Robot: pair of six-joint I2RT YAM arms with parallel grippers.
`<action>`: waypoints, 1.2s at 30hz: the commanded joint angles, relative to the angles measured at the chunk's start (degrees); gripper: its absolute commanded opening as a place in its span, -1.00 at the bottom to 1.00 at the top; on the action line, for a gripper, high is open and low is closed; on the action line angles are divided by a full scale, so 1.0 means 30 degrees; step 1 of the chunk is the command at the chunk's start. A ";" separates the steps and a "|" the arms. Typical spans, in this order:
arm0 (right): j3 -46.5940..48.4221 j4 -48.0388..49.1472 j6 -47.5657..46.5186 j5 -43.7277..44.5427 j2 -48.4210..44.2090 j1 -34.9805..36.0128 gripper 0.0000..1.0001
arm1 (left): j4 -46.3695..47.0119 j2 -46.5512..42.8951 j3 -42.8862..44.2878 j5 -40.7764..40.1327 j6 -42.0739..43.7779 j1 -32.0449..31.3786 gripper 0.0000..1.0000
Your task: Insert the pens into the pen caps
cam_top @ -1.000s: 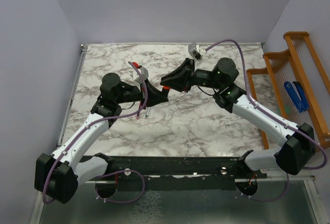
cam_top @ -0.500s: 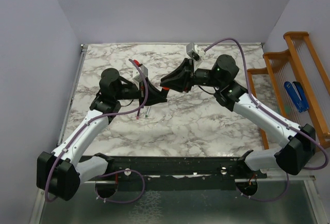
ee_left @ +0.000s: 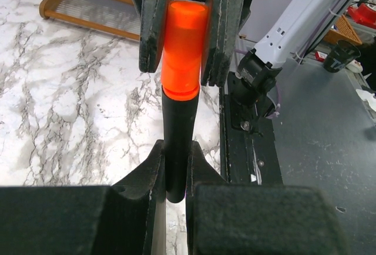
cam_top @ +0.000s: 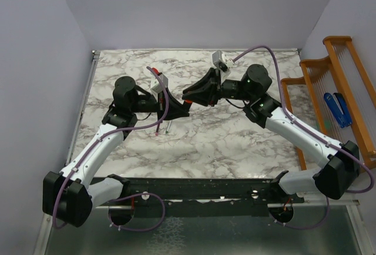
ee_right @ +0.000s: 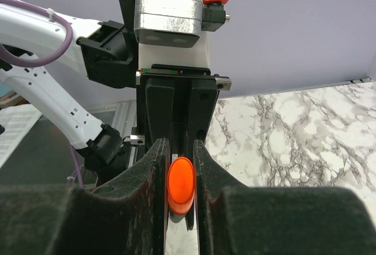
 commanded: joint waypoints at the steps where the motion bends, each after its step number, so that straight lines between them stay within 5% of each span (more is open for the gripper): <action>1: -0.1687 -0.4400 0.1331 -0.4177 0.0870 0.1787 -0.98 | 0.4853 -0.0610 0.2063 -0.4995 -0.1217 0.1103 -1.00; 23: -0.3328 -0.4409 0.1317 -0.2143 0.1726 0.2871 -0.98 | 0.4883 -0.1153 0.2889 -0.6173 -0.0738 0.1103 -1.00; 36: -0.3092 -0.8862 -0.1664 -0.3688 0.2178 0.2951 -0.98 | 0.4854 -0.0338 0.4631 -0.2709 -0.0970 0.1762 -1.00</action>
